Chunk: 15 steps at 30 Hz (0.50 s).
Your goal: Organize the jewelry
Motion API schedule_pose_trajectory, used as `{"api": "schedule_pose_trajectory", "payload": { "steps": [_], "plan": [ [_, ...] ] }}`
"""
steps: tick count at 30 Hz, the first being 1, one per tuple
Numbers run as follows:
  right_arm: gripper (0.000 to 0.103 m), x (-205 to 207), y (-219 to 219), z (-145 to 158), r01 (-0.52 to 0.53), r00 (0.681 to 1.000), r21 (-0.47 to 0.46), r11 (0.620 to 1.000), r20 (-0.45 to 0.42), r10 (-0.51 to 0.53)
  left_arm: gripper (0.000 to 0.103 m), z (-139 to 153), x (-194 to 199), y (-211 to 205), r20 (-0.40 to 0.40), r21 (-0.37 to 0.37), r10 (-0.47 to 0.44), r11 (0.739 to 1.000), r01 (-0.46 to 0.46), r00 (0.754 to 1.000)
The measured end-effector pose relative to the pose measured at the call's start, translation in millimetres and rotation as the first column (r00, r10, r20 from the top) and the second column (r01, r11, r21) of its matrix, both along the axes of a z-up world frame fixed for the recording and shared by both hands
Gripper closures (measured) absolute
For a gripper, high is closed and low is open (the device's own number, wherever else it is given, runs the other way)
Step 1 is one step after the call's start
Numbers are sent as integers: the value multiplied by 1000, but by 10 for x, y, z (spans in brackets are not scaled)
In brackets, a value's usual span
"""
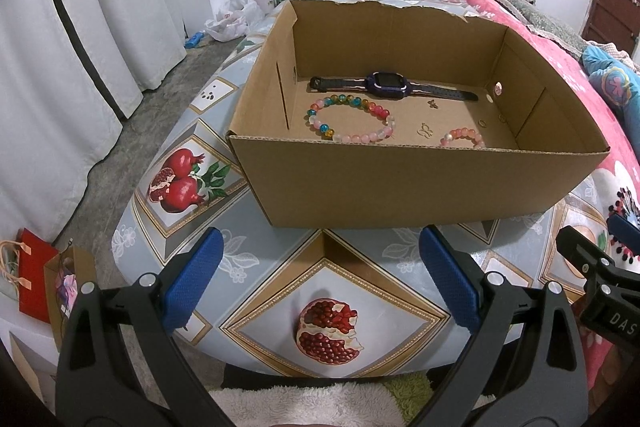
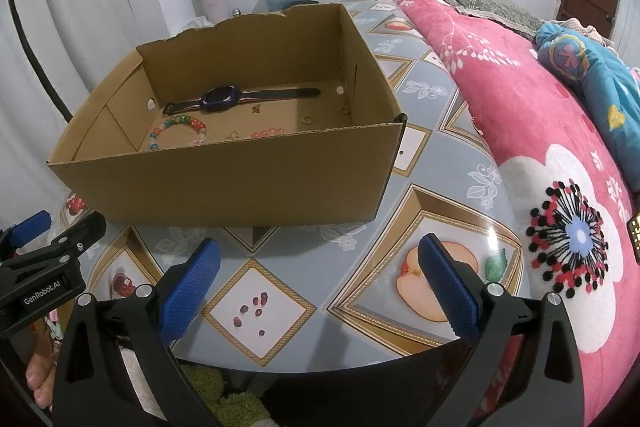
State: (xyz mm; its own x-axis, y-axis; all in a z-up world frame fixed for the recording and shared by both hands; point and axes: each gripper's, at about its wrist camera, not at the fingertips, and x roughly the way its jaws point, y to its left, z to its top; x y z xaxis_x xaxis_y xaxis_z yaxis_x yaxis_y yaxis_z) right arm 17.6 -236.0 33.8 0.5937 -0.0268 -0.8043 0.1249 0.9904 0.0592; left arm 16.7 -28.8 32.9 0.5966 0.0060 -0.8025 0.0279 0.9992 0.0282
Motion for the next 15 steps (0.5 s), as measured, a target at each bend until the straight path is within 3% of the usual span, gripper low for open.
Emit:
{"api": "schedule_pose_trajectory", "payload": {
  "steps": [15],
  "plan": [
    [7,11,-5,-8,-7,1000,0,1000,-5,7,8,-11,1,-3,-7,-1,3,1000,-3,1000]
  ]
}}
